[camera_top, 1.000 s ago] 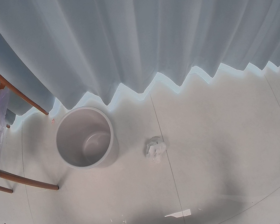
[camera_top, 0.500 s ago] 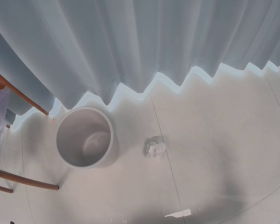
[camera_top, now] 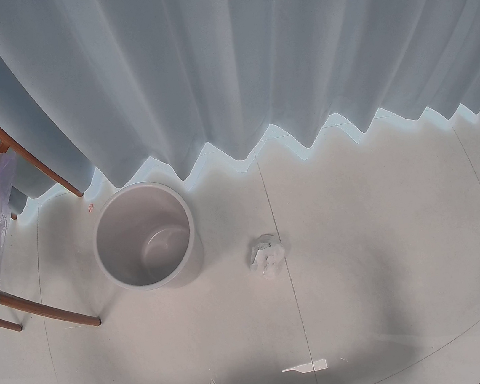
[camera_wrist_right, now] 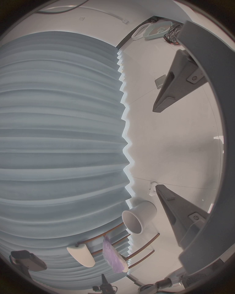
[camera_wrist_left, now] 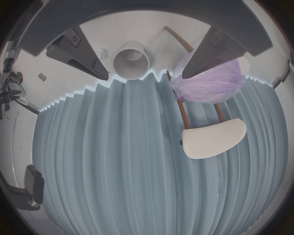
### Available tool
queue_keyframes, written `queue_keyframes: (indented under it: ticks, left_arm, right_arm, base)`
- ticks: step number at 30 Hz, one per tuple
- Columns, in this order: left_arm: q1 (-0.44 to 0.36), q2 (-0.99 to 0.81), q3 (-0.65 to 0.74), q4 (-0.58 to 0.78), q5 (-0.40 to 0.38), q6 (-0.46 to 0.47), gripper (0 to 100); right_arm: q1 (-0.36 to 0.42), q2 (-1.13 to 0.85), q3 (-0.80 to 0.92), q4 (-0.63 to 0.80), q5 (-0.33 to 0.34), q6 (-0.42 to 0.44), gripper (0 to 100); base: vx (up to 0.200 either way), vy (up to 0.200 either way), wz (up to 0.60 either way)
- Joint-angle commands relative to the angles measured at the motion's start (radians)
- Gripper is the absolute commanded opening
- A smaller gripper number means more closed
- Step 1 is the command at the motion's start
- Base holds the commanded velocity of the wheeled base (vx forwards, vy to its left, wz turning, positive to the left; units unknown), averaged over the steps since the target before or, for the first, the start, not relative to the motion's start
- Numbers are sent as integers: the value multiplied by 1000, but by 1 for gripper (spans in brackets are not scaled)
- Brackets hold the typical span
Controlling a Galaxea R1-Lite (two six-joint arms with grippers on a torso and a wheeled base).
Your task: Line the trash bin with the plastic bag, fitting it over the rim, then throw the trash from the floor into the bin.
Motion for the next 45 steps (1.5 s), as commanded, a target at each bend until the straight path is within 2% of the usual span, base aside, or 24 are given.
queue_keyframes:
  ticks: [1,5,8,14,21,22,26,27,34,45]
  left_arm:
    - [4,280,-157,4,2,36,100]
    - [16,385,-177,4,14,114,100]
    - [70,473,-194,-3,94,212,100]
    - [97,580,-249,-6,160,340,100]
    - [148,677,-290,-3,177,462,100]
    - [166,717,-296,-6,180,522,100]
    - [209,830,-333,-16,214,613,100]
    - [209,830,-333,-16,214,613,100]
    - [205,1076,-376,-279,229,654,100]
    - [211,1186,-389,-314,226,694,100]
  right_arm:
    - [1,-17,5,0,0,0,100]
    - [1,-17,5,0,0,0,100]
    - [0,-17,5,0,0,0,100]
    - [0,-17,5,0,0,0,100]
    - [0,-17,5,0,0,0,100]
    - [0,-17,5,0,0,0,100]
    - [1,-17,5,0,0,0,100]
    - [1,-17,5,0,0,0,100]
    - [1,-17,5,0,0,0,100]
    - [0,-17,5,0,0,0,100]
  base:
    - [0,0,0]
    - [0,0,0]
    - [0,0,0]
    - [0,0,0]
    - [0,0,0]
    - [0,0,0]
    - [0,0,0]
    - [0,0,0]
    - [0,0,0]
    - [0,0,0]
